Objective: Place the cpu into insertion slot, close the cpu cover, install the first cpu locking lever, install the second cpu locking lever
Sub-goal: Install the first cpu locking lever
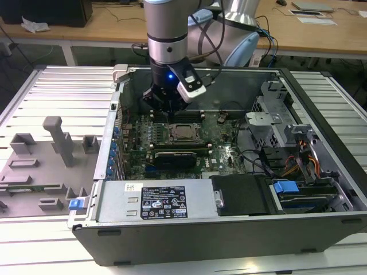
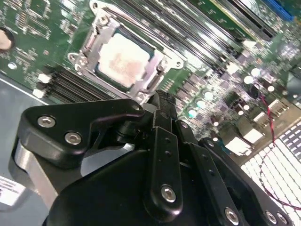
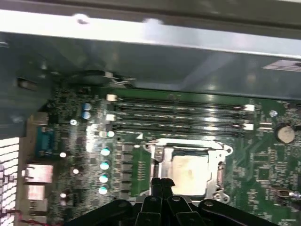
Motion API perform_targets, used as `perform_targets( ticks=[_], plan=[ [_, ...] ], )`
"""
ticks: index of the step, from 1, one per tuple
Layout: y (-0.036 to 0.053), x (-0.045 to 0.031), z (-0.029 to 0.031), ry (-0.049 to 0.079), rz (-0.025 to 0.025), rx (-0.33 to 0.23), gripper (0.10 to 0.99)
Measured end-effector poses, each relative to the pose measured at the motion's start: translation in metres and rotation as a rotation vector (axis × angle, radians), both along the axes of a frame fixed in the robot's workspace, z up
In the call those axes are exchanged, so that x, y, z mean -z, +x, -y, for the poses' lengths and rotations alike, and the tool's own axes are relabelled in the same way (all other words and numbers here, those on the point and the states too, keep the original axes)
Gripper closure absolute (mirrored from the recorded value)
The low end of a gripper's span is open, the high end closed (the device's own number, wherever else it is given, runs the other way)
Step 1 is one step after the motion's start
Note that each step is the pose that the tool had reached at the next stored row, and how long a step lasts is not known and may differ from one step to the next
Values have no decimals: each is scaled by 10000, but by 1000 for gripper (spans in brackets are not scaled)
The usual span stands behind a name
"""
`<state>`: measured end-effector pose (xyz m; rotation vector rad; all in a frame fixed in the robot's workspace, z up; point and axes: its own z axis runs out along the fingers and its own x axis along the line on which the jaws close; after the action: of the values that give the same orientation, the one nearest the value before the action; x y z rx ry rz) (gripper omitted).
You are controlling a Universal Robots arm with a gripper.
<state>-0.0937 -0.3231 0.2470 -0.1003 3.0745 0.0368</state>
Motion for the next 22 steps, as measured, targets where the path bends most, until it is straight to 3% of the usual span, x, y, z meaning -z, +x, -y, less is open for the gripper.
perform_targets(
  ticks=[1,6,11,16,19,22],
  plan=[
    [-57,0,0,0,0,0,980],
    [-159,0,0,0,1,1,980],
    [-163,-2,0,-1,-1,0,980],
    [-164,-108,-3,-1,2,18,980],
    [-165,-128,-4,-1,4,21,980],
    [-222,-128,-3,28,2,20,980]
  ],
)
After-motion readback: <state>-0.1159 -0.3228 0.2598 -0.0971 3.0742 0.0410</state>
